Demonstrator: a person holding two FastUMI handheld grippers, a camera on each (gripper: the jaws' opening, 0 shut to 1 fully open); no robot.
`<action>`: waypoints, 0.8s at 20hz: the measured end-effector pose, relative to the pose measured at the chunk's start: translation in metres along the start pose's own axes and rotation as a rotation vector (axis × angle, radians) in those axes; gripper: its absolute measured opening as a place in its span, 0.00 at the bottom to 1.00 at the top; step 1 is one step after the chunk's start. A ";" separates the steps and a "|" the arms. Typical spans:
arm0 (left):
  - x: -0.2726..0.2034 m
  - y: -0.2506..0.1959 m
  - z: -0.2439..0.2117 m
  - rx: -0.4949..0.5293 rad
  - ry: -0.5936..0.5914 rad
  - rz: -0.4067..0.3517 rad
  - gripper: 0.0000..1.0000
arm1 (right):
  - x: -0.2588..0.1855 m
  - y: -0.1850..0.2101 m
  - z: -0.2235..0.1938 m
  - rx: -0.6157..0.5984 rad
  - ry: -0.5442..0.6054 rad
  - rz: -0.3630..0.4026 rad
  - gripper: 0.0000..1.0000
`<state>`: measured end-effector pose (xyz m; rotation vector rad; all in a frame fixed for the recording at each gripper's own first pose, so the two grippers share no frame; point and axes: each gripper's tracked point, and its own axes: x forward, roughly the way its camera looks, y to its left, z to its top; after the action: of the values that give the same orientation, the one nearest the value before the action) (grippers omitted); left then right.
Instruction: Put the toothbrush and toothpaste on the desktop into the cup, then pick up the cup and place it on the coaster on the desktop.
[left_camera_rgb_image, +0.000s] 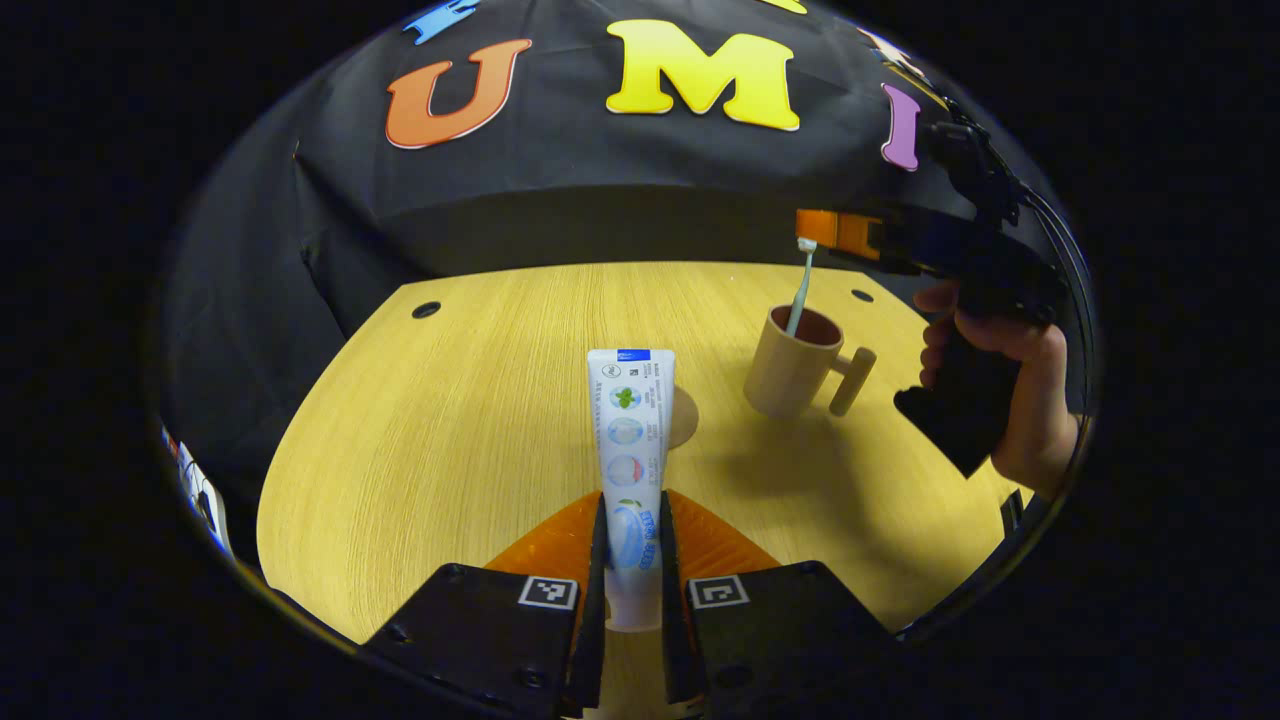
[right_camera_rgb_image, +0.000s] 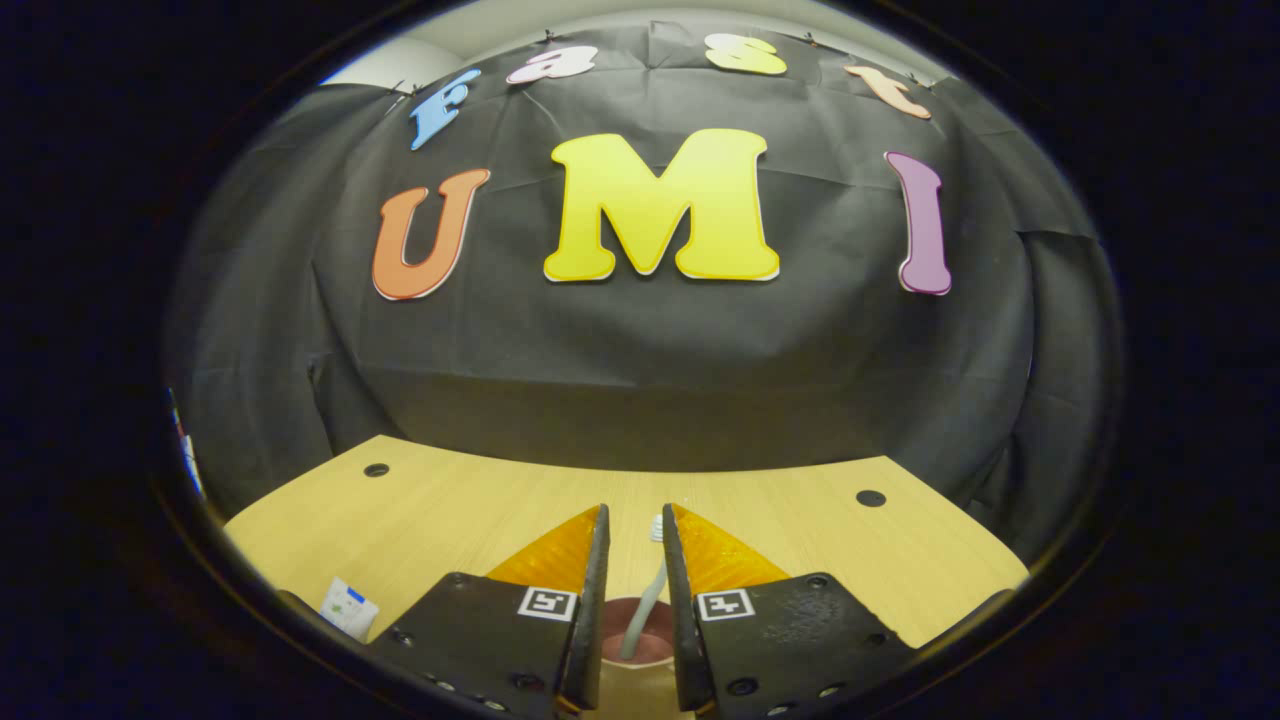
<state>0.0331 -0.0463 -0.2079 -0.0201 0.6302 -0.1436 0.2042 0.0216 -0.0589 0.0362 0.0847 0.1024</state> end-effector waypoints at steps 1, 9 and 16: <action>0.002 -0.002 0.014 -0.013 -0.042 0.008 0.26 | -0.004 -0.003 0.003 0.006 0.002 0.001 0.29; 0.036 -0.059 0.113 -0.040 -0.370 -0.025 0.27 | -0.027 -0.049 0.017 0.002 0.005 0.009 0.49; 0.069 -0.115 0.171 -0.027 -0.582 -0.052 0.29 | -0.027 -0.111 0.013 -0.028 0.018 -0.018 0.49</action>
<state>0.1740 -0.1738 -0.1025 -0.1002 0.0507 -0.1698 0.1899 -0.0924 -0.0483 0.0063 0.1014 0.0859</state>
